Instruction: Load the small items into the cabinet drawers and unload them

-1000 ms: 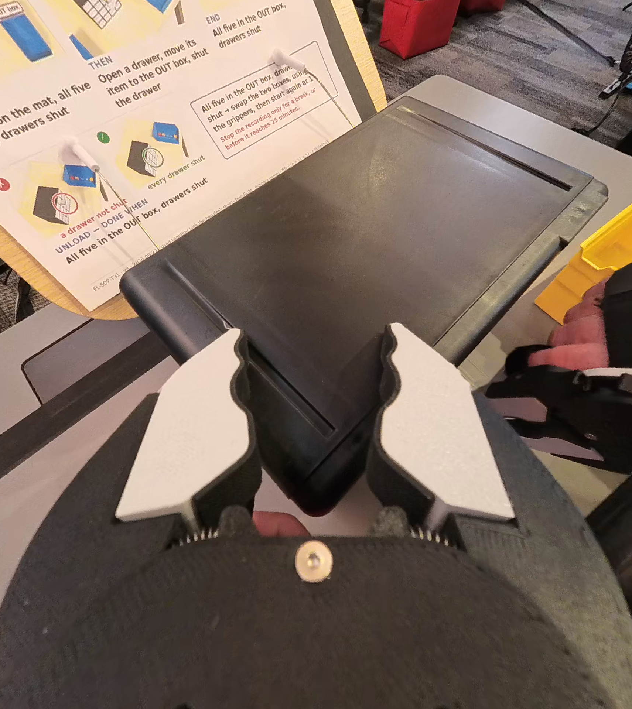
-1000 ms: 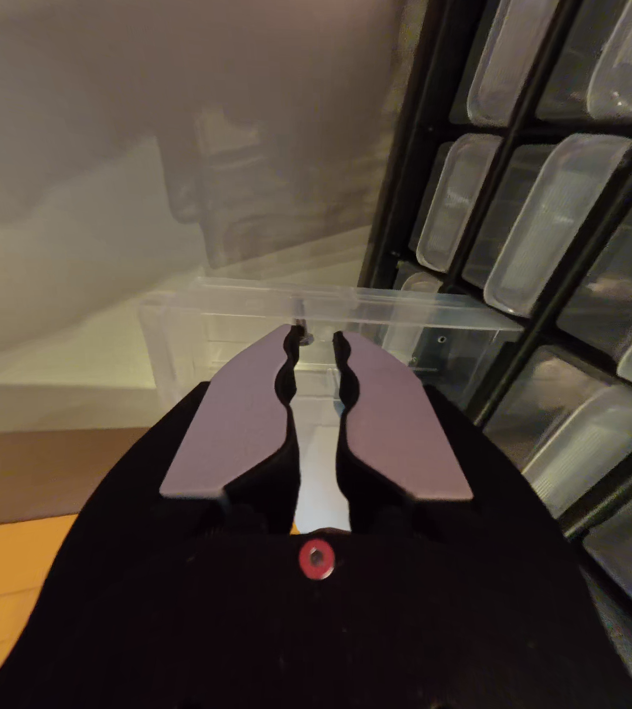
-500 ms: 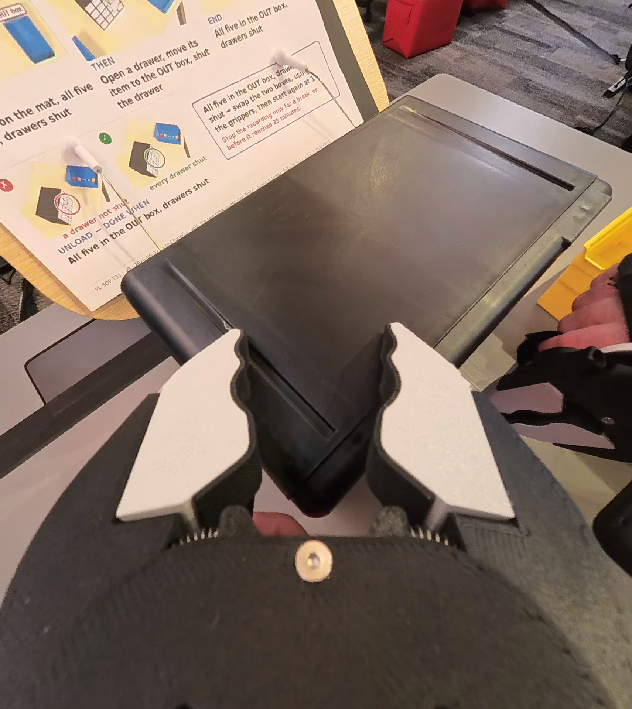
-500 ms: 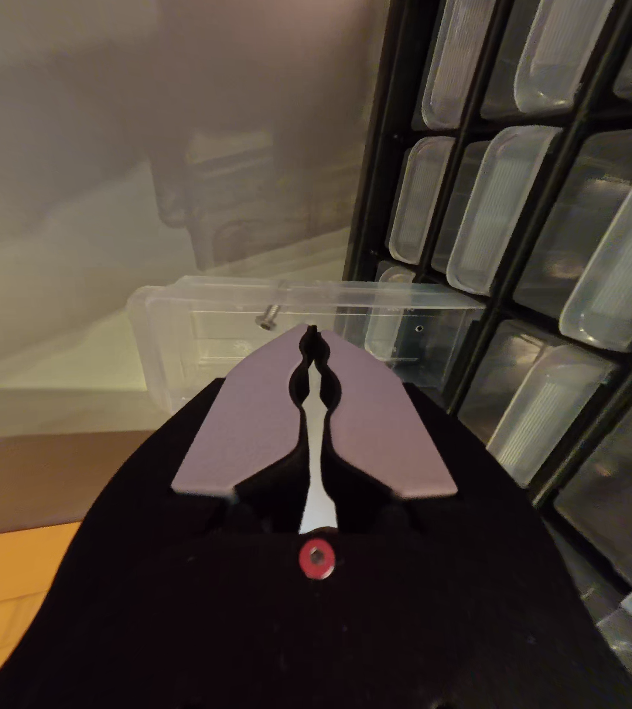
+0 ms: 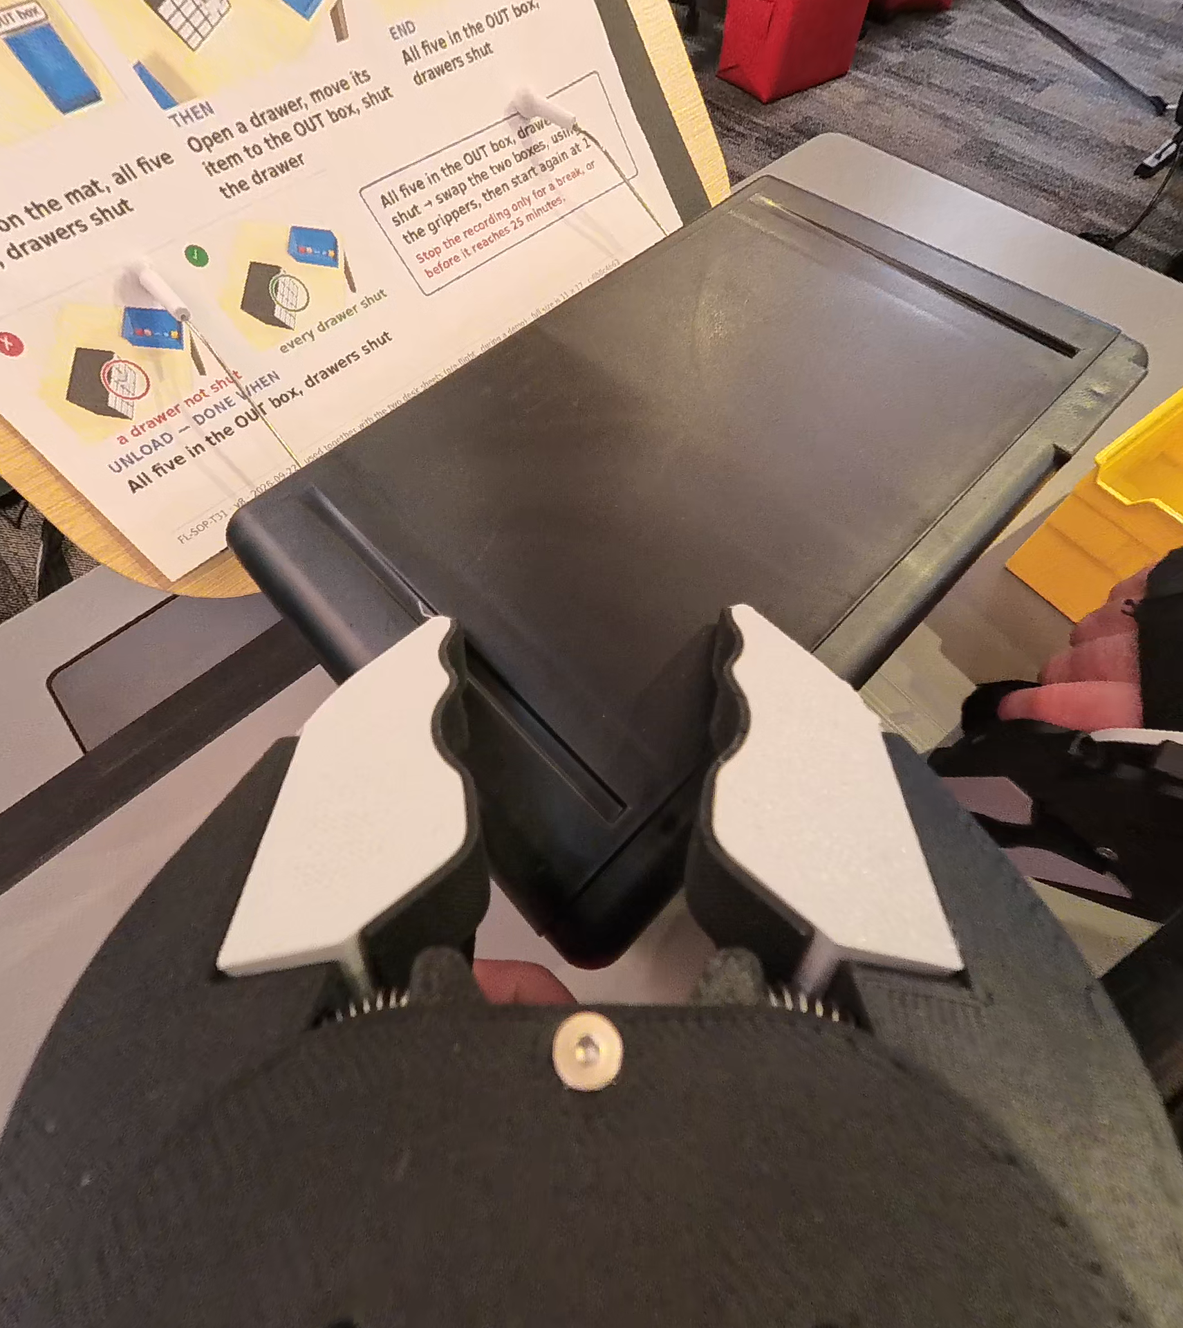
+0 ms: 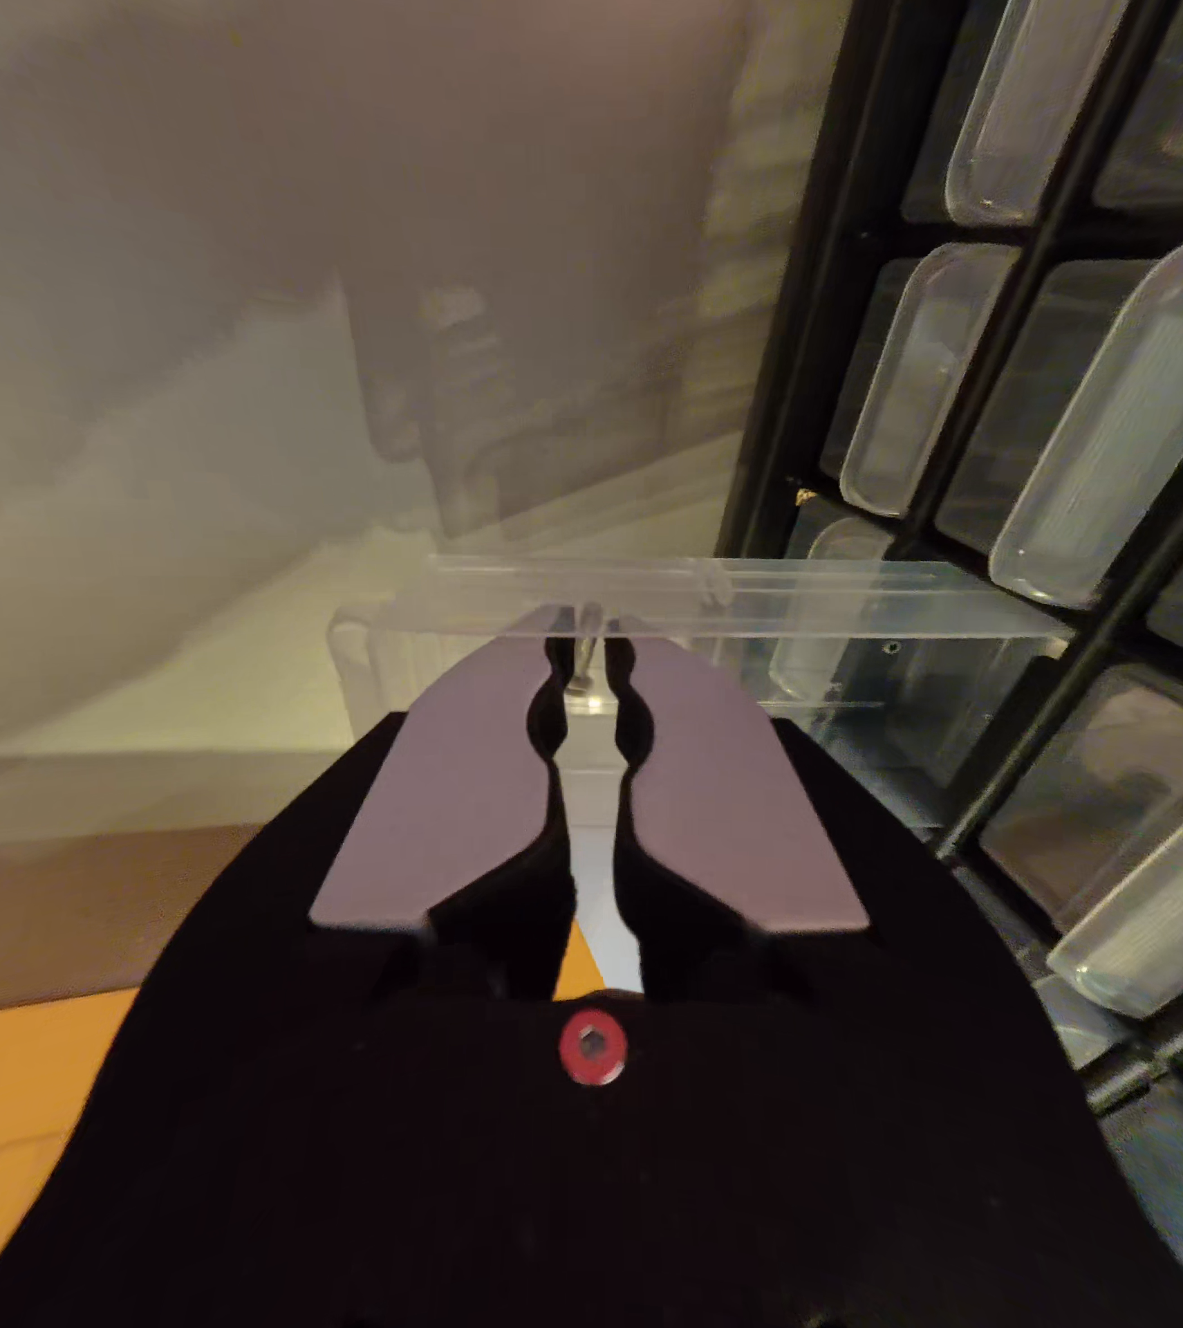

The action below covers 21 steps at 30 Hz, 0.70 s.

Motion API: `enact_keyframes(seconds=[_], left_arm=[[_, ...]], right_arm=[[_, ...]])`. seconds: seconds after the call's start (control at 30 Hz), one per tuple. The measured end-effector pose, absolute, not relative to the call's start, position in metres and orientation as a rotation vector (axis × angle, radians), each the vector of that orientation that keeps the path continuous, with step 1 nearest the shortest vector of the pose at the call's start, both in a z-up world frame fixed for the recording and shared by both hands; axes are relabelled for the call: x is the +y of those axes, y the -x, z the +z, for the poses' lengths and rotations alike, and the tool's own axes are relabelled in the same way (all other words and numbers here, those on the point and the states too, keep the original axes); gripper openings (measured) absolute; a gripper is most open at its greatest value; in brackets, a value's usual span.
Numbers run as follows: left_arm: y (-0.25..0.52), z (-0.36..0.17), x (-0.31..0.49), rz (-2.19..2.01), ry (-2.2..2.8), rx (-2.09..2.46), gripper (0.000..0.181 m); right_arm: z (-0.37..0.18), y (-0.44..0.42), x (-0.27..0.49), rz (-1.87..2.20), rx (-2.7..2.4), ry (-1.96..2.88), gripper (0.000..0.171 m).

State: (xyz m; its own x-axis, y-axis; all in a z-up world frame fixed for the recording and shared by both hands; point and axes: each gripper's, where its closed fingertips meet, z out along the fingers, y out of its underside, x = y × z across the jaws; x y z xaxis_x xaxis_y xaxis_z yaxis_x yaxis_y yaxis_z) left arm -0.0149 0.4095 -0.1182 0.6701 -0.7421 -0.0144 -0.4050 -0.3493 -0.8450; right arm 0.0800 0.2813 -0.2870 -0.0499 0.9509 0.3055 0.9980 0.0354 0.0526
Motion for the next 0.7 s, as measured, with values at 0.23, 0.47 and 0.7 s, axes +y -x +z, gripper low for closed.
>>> enact_keyframes(seconds=[0.23, 0.47, 0.7], left_arm=[[0.015, -0.118, 0.410, -0.472, 1.980, 0.887, 0.067], [0.015, -0.118, 0.410, -0.475, 1.978, 0.884, 0.067], [0.015, -0.118, 0.411, -0.471, 1.984, 0.879, 0.068]], right_arm=[[-0.282, -0.080, 0.289, -0.369, -2.109, 1.987, 0.003], [-0.259, -0.082, 0.300, -0.229, -1.976, 2.030, 0.003], [-0.210, -0.089, 0.303, -0.099, -1.814, 2.053, 0.003]])
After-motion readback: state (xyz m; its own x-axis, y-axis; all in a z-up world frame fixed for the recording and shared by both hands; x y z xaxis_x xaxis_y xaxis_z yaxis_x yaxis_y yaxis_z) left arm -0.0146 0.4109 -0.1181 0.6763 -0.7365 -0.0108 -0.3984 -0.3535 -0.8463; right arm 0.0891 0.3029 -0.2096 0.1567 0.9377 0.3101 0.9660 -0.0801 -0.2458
